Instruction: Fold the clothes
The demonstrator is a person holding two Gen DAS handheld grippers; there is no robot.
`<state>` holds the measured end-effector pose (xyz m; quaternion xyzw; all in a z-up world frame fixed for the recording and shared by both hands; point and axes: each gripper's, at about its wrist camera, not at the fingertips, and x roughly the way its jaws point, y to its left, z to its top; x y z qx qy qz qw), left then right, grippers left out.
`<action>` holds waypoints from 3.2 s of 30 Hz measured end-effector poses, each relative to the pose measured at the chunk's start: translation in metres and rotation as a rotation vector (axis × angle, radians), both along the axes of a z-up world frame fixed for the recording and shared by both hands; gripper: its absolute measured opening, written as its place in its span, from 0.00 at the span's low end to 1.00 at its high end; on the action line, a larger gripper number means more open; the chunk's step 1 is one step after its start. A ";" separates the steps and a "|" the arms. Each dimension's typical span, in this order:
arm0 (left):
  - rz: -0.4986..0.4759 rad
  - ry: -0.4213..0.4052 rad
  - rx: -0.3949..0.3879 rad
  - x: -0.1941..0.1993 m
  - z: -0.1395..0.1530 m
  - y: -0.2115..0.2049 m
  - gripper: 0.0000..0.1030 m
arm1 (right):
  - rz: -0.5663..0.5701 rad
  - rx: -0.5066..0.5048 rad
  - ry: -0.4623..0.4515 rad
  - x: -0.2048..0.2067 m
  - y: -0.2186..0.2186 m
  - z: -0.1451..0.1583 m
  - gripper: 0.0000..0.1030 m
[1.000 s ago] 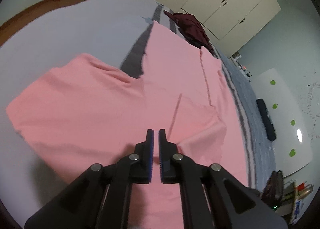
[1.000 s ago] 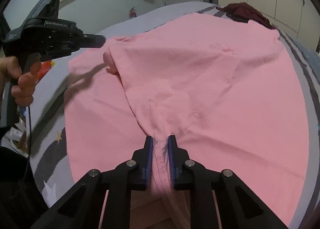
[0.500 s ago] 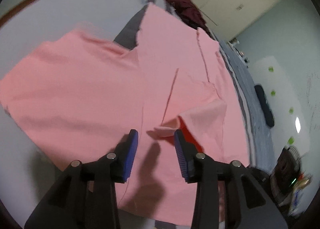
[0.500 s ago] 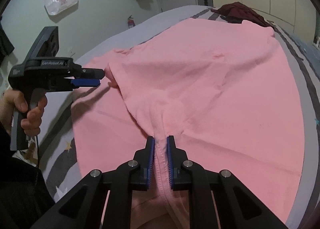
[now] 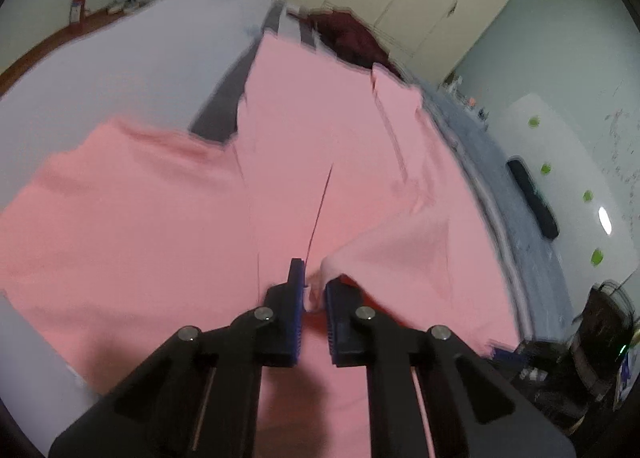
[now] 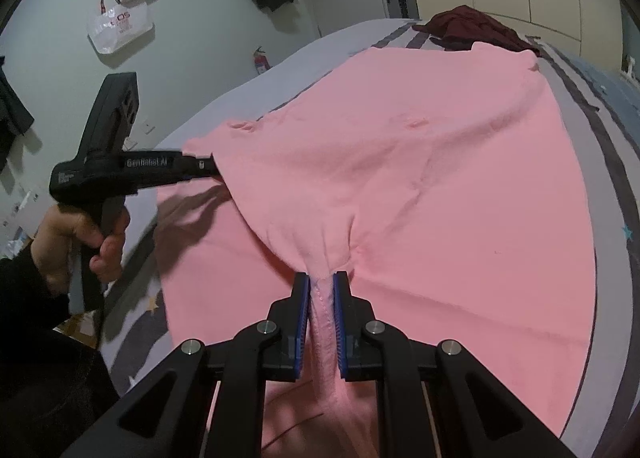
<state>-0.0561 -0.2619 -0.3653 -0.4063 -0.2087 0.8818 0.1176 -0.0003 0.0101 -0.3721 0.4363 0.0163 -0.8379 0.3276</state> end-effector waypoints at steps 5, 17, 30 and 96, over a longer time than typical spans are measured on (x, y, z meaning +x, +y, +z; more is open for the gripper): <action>0.056 -0.027 -0.048 -0.002 0.000 -0.017 0.11 | 0.058 0.011 0.005 0.011 -0.019 0.001 0.10; 0.160 -0.219 0.144 0.016 -0.028 -0.057 0.14 | 0.031 0.022 -0.039 0.003 -0.017 -0.018 0.09; 0.194 -0.248 0.359 0.011 -0.028 -0.045 0.56 | 0.007 0.037 -0.027 -0.001 -0.005 -0.016 0.09; 0.231 -0.050 0.253 -0.014 0.021 -0.169 0.01 | 0.190 -0.030 -0.058 0.001 -0.146 -0.010 0.08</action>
